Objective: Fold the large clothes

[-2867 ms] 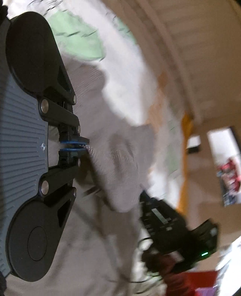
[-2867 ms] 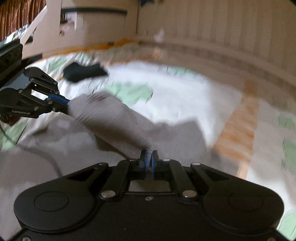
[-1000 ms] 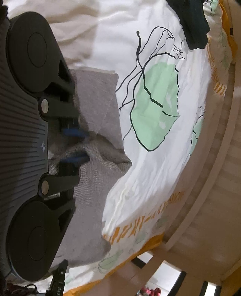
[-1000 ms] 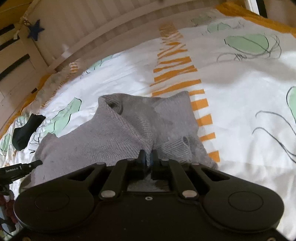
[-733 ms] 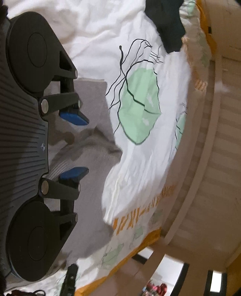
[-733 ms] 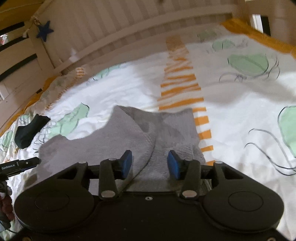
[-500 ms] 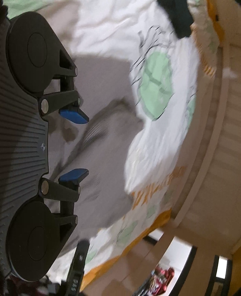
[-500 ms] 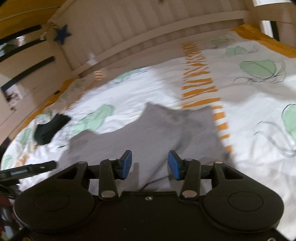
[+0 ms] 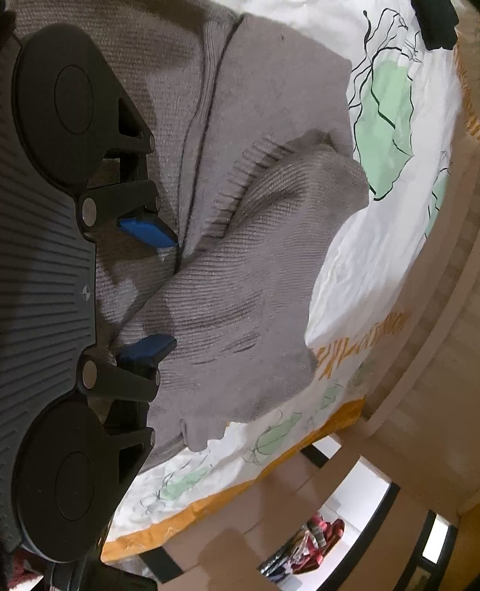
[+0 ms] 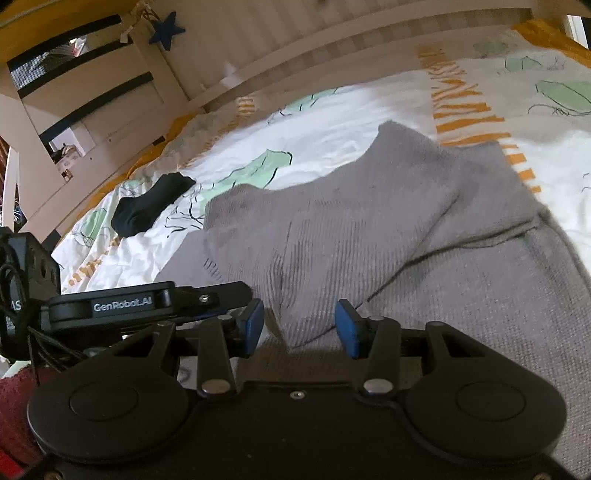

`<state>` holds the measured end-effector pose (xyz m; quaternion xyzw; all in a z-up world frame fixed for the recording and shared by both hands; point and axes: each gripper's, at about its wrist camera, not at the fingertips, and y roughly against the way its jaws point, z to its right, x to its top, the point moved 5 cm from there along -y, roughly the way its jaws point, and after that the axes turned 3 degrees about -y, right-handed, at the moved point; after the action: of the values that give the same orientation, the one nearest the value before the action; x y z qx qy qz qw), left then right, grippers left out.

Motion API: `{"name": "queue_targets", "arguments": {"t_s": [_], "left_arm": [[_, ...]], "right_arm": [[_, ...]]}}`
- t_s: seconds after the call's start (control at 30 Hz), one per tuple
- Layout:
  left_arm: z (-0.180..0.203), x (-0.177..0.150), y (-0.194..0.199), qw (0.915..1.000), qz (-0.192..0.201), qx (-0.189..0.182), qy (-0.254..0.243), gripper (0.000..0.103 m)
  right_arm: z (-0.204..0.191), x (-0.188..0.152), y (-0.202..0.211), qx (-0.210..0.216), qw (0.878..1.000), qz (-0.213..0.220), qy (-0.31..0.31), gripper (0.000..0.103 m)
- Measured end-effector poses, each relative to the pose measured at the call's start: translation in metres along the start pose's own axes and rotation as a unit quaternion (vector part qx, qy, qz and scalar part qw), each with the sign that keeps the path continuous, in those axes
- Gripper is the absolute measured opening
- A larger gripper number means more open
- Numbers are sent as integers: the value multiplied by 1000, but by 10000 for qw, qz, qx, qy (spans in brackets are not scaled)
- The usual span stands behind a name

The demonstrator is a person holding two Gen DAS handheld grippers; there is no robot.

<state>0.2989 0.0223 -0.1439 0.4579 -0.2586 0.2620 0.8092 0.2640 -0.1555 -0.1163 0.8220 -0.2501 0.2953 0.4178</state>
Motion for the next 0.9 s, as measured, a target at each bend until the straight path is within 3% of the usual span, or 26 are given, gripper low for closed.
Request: {"name": "queue_targets", "arguments": {"t_s": [0.03, 0.13, 0.17, 0.2, 0.33, 0.4, 0.53, 0.6, 0.77, 0.87, 0.9], "left_arm": [[-1, 0, -2, 10000, 5, -2, -8, 47], [2, 2, -4, 10000, -11, 15, -68, 5], [3, 3, -2, 9999, 32, 94, -113, 5], [5, 4, 2, 9998, 79, 88, -151, 5], [6, -6, 6, 9982, -75, 335, -489, 5], [-2, -14, 1, 9978, -212, 477, -413, 4], [-5, -16, 6, 9984, -137, 421, -356, 5], [0, -13, 12, 9979, -75, 469, -449, 7], [24, 0, 36, 9917, 558, 633, -975, 48], [42, 10, 42, 9865, 806, 674, -1256, 65], [47, 13, 40, 9852, 833, 675, -1339, 68]], "right_arm": [[1, 0, -2, 12, 10000, -17, -38, 52], [5, -2, -6, 18, 9998, -69, -199, 42], [8, -2, -8, 5, 9996, -93, -271, 15], [9, -2, -8, 5, 9995, -85, -315, 7], [4, -2, 8, 0, 9997, 73, -223, 7], [9, -8, 6, -99, 9996, -40, -276, 7], [24, -25, -4, -243, 9978, -292, -549, 7], [23, -25, 0, -231, 9982, -233, -501, 11], [10, -23, 12, -346, 9993, -108, -91, 19], [4, -22, 22, -461, 9988, 5, 142, 52], [2, -22, 26, -501, 9985, 63, 217, 55]]}}
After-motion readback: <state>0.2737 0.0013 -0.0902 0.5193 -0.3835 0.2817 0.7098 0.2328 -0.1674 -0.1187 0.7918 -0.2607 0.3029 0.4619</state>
